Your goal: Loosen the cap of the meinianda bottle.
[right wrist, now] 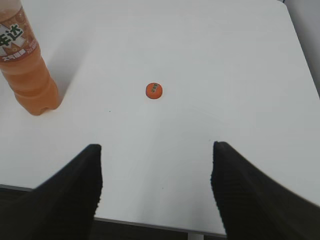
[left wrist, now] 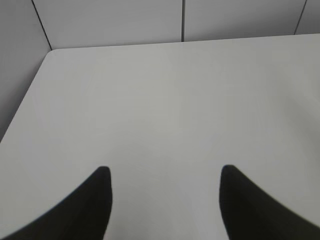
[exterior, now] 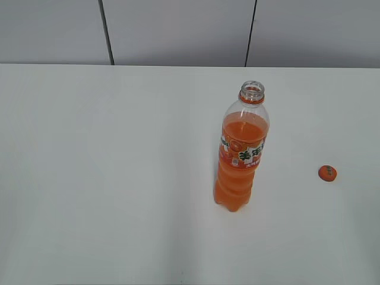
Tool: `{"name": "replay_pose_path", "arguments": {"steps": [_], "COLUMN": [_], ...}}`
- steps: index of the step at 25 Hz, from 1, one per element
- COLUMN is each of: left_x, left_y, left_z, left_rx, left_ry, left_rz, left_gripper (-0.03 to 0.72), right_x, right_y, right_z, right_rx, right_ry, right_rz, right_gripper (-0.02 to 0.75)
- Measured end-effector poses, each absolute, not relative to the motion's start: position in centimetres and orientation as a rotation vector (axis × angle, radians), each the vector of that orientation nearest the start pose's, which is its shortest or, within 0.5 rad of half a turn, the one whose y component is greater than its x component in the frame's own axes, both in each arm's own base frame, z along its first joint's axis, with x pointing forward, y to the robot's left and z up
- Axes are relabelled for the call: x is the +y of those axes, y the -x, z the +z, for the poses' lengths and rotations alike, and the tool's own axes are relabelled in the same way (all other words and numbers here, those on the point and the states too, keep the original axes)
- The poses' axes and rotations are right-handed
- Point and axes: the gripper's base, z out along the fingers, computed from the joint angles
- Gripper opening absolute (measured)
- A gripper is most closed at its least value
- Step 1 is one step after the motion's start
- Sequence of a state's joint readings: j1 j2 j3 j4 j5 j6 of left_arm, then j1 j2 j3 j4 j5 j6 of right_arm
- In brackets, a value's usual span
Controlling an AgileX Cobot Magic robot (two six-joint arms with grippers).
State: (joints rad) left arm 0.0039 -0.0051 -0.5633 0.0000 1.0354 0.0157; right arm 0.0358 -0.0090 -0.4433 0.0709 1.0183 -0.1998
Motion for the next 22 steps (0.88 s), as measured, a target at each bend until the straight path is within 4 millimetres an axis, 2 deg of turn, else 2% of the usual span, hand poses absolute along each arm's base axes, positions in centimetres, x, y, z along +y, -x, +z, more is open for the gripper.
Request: {"name": "replay_pose_path", "arguments": {"steps": [22], "left_x": [0.00], "left_y": [1.28], "left_z": [29.67], "left_rx": [1.951], "left_ry": [-0.012], "left_rz": [0.013], "left_gripper": [0.379], "right_x": [0.56], "right_y": [-0.15], "right_z": [26.49], "right_rx": [2.034], "right_ry": [0.240], "right_rz": [-0.017], "right_gripper": [0.514]}}
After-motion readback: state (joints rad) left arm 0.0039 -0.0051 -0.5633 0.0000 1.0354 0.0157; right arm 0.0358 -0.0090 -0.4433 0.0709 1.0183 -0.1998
